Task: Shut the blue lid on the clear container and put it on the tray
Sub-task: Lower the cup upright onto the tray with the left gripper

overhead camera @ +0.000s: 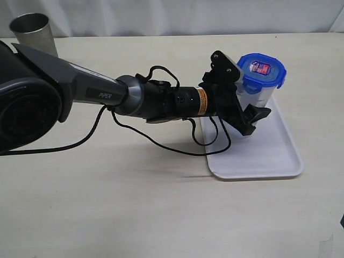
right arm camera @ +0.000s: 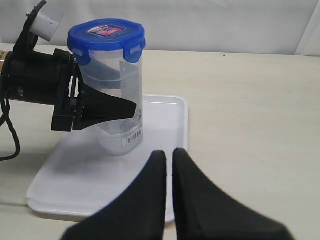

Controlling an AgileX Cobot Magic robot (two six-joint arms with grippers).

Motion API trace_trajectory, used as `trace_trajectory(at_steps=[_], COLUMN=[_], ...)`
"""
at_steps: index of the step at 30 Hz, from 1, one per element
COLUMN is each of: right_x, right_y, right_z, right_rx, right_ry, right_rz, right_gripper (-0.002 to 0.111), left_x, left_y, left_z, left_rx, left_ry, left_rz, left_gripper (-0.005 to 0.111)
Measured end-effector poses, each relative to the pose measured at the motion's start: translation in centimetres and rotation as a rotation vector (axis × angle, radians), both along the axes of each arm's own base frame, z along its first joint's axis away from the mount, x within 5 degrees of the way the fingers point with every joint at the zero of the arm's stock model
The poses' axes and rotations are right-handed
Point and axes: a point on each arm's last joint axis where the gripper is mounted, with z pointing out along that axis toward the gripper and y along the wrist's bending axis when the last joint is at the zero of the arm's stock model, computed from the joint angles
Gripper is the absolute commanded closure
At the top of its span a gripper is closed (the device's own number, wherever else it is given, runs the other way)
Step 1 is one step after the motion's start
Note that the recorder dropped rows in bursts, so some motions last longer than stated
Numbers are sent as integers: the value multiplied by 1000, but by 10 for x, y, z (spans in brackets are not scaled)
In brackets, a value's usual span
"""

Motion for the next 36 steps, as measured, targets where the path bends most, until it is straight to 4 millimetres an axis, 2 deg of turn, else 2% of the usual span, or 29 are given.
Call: trace_trajectory(at_steps=[3, 6, 7, 10, 13, 22, 29, 36], right_x=[0, 0, 0, 0, 0, 0, 0, 0], right_y=[0, 0, 0, 0, 0, 0, 0, 0], right_z=[0, 0, 0, 0, 0, 0, 0, 0], right_rx=[0, 0, 0, 0, 0, 0, 0, 0], right_ry=[0, 0, 0, 0, 0, 0, 0, 0], right_rz=[0, 0, 0, 0, 0, 0, 0, 0], right_gripper=[104, 104, 104, 104, 104, 104, 104, 104], left_x=[0, 0, 0, 0, 0, 0, 4, 5], left_y=[0, 0, 0, 0, 1, 2, 8, 9], left_z=[0, 0, 0, 0, -2, -5, -12, 5], left_rx=[0, 0, 0, 0, 30, 66, 176, 216], left_ry=[0, 0, 0, 0, -13, -24, -19, -74], left_rz=[0, 0, 0, 0, -3, -8, 46, 31], left_gripper=[94, 69, 55, 25, 10, 9, 9, 9])
